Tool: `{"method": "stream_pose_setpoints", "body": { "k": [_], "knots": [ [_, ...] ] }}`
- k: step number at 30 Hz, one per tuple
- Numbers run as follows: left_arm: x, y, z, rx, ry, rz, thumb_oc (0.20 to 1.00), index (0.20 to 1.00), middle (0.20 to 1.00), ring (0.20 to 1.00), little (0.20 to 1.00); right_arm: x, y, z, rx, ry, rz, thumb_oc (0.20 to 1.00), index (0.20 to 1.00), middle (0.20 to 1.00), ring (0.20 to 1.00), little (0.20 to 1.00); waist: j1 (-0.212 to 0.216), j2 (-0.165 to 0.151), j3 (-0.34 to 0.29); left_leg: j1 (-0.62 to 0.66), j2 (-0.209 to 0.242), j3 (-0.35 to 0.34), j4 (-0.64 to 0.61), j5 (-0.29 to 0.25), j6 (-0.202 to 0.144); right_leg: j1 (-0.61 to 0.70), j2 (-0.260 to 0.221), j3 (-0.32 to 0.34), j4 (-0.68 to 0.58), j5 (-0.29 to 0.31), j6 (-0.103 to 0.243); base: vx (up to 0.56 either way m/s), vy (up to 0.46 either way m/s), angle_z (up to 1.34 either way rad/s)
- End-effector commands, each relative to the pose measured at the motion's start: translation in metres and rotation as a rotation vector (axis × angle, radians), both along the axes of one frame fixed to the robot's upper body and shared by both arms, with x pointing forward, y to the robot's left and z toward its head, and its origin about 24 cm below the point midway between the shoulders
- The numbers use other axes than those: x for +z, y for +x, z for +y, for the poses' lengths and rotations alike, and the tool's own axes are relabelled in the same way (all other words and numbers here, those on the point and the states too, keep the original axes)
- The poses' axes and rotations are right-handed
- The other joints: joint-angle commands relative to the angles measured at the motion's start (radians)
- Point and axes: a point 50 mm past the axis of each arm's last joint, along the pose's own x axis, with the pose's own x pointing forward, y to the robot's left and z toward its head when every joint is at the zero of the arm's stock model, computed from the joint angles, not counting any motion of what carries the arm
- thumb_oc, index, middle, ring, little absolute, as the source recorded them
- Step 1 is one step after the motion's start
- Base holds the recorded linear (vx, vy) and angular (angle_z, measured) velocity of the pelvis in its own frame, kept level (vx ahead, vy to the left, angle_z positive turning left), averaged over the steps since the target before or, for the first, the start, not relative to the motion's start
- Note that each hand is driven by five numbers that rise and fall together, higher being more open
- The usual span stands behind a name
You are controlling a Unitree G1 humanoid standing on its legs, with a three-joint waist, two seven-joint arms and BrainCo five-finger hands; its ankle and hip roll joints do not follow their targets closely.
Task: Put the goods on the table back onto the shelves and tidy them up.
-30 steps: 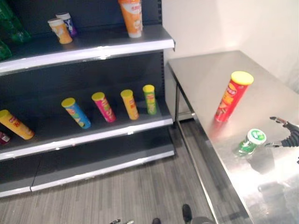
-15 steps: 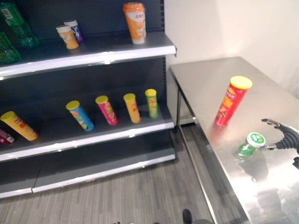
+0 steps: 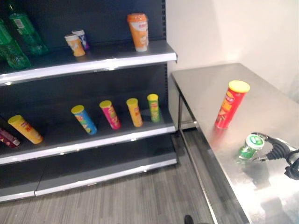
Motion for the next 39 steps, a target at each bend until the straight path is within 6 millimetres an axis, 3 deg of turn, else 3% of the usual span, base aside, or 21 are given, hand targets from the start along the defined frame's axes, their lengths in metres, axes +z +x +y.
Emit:
{"method": "stream_pose_setpoints", "body": {
  "k": [1, 11, 12, 13, 14, 25, 30, 31, 33, 35, 39],
  "knots": [
    [0.003, 0.013, 0.006, -0.046, 0.042, -0.018, 1.000, 1.000, 1.000, 1.000, 1.000, 0.018, 0.021, 0.005, 0.014, -0.011, -0.122, 1.000, 1.000, 1.000, 1.000, 1.000, 0.047, -0.023, 0.007, -0.004, 0.030, 0.065, 0.018, -0.035, -0.066, 0.044, -0.039, 0.014, 0.058, -0.163, 0.067, 0.01, -0.014, 0.04],
    [0.003, 0.013, 0.007, -0.039, 0.053, -0.021, 1.000, 1.000, 1.000, 1.000, 1.000, 0.012, 0.025, 0.005, -0.021, -0.014, -0.142, 1.000, 1.000, 1.000, 1.000, 1.000, 0.055, -0.020, 0.008, -0.001, 0.030, 0.059, 0.018, -0.035, -0.064, 0.051, -0.040, 0.007, 0.056, -0.166, 0.065, 0.00, -0.002, 0.00],
    [0.003, 0.013, 0.007, -0.040, 0.053, -0.021, 1.000, 1.000, 1.000, 1.000, 1.000, 0.011, 0.025, 0.005, -0.020, -0.012, -0.143, 0.498, 0.498, 0.498, 0.498, 0.498, 0.056, -0.020, 0.007, -0.001, 0.030, 0.058, 0.017, -0.036, -0.064, 0.052, -0.040, 0.007, 0.056, -0.166, 0.064, 0.00, 0.000, 0.00],
    [0.003, 0.012, 0.007, -0.040, 0.053, -0.020, 1.000, 1.000, 1.000, 1.000, 1.000, 0.009, 0.025, 0.006, -0.021, -0.008, -0.143, 0.275, 0.275, 0.275, 0.275, 0.275, 0.057, -0.020, 0.007, 0.000, 0.030, 0.058, 0.018, -0.036, -0.064, 0.052, -0.040, 0.006, 0.057, -0.167, 0.064, 0.00, 0.000, 0.00],
    [0.003, 0.012, 0.006, -0.038, 0.053, -0.020, 1.000, 1.000, 1.000, 1.000, 1.000, 0.008, 0.025, 0.007, -0.024, -0.006, -0.145, 0.200, 0.200, 0.200, 0.200, 0.200, 0.057, -0.020, 0.007, 0.000, 0.030, 0.057, 0.018, -0.036, -0.063, 0.053, -0.040, 0.005, 0.058, -0.167, 0.064, 0.00, 0.000, 0.00],
    [0.003, 0.013, 0.007, -0.029, 0.056, -0.023, 1.000, 1.000, 1.000, 1.000, 1.000, 0.013, 0.026, 0.011, 0.000, -0.025, -0.179, 0.200, 0.200, 0.200, 0.200, 0.200, 0.060, -0.024, 0.007, 0.007, 0.033, 0.056, 0.017, -0.041, -0.064, 0.057, -0.038, 0.002, 0.058, -0.170, 0.062, 0.00, 0.000, 0.00],
    [0.003, 0.013, 0.006, -0.005, 0.052, -0.036, 1.000, 1.000, 1.000, 1.000, 1.000, 0.052, 0.024, 0.016, 0.048, -0.016, -0.339, 0.200, 0.200, 0.200, 0.200, 0.200, 0.055, -0.027, 0.005, 0.014, 0.038, 0.055, 0.016, -0.042, -0.067, 0.060, -0.032, 0.001, 0.061, -0.174, 0.060, 0.00, -0.013, 0.00],
    [0.003, 0.013, 0.006, 0.004, 0.050, -0.042, 1.000, 1.000, 1.000, 1.000, 1.000, 0.075, 0.023, 0.026, 0.108, 0.004, -0.435, 0.200, 0.200, 0.200, 0.200, 0.200, 0.053, -0.028, 0.003, 0.014, 0.041, 0.054, 0.017, -0.041, -0.068, 0.060, -0.030, 0.000, 0.062, -0.176, 0.059, 0.00, 0.000, 0.00],
    [0.003, 0.013, 0.005, 0.007, 0.049, -0.042, 1.000, 1.000, 1.000, 1.000, 1.000, 0.083, 0.022, 0.030, 0.130, 0.007, -0.472, 0.200, 0.200, 0.200, 0.200, 0.200, 0.055, -0.029, 0.003, 0.014, 0.043, 0.052, 0.017, -0.041, -0.068, 0.060, -0.029, -0.001, 0.063, -0.177, 0.058, 0.00, -0.017, 0.00],
    [0.003, 0.012, 0.005, 0.016, 0.045, -0.044, 1.000, 1.000, 1.000, 1.000, 1.000, 0.110, 0.020, 0.049, 0.229, 0.028, -0.581, 0.200, 0.200, 0.200, 0.200, 0.200, 0.061, -0.033, 0.000, 0.014, 0.048, 0.046, 0.017, -0.040, -0.072, 0.064, -0.024, -0.002, 0.061, -0.182, 0.054, 0.00, -0.052, 0.04],
    [0.002, 0.011, 0.003, 0.019, 0.040, -0.042, 1.000, 1.000, 1.000, 1.000, 1.000, 0.129, 0.019, 0.068, 0.318, 0.060, -0.664, 0.200, 0.200, 0.200, 0.200, 0.200, 0.072, -0.037, -0.001, 0.013, 0.056, 0.041, 0.018, -0.038, -0.078, 0.070, -0.019, -0.010, 0.061, -0.188, 0.050, -0.01, -0.056, 0.10]
  ]
}}
